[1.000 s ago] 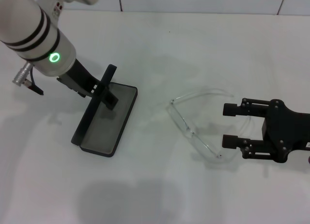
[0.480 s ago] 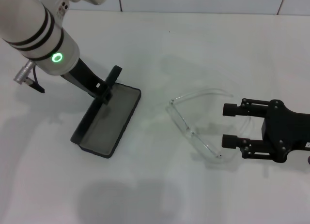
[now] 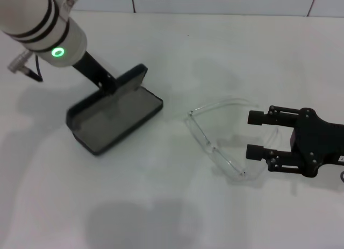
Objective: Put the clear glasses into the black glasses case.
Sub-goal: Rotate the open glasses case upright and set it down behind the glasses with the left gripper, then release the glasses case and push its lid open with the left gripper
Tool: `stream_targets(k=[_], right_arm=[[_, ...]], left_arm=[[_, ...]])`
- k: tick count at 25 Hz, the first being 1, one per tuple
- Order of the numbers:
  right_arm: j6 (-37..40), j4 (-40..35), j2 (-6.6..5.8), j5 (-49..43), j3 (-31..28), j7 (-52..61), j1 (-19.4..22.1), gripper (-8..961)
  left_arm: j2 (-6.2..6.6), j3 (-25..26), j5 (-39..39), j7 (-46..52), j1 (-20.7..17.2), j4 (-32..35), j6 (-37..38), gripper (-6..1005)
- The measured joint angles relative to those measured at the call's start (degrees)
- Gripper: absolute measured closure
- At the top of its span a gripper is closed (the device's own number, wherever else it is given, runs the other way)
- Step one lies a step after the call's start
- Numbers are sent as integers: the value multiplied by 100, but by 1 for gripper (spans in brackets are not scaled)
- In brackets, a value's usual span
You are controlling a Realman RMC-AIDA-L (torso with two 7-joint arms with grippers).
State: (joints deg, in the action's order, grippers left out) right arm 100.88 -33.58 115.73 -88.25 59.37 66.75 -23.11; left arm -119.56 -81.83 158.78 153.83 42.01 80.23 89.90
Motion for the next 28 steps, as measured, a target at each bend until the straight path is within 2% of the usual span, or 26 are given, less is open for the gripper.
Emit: stream_targets(k=[3, 9, 14, 21, 25, 28], right_arm=[[16, 168, -4, 105, 0, -164, -7, 267], [32, 249, -7, 124, 0, -197, -8, 267], [43, 250, -3, 135, -7, -198, 52, 267], [30, 326, -18, 145, -8, -198, 61, 267], [-1, 326, -21, 146, -12, -198, 22, 267], [-72, 329, -4, 148, -9, -198, -22, 267]], left_arm=[[-8, -199, 109, -740, -80, 255, -225, 813], [-19, -498, -103, -1853, -124, 413, -709, 921], [-23, -509, -438, -1988, -177, 725, -830, 937], [-20, -309, -811, -1800, -824, 1870, -787, 855], [-21, -314, -600, -1652, -1059, 1921, -714, 808], [-26, -319, -329, -1518, -1134, 1733, -683, 715]])
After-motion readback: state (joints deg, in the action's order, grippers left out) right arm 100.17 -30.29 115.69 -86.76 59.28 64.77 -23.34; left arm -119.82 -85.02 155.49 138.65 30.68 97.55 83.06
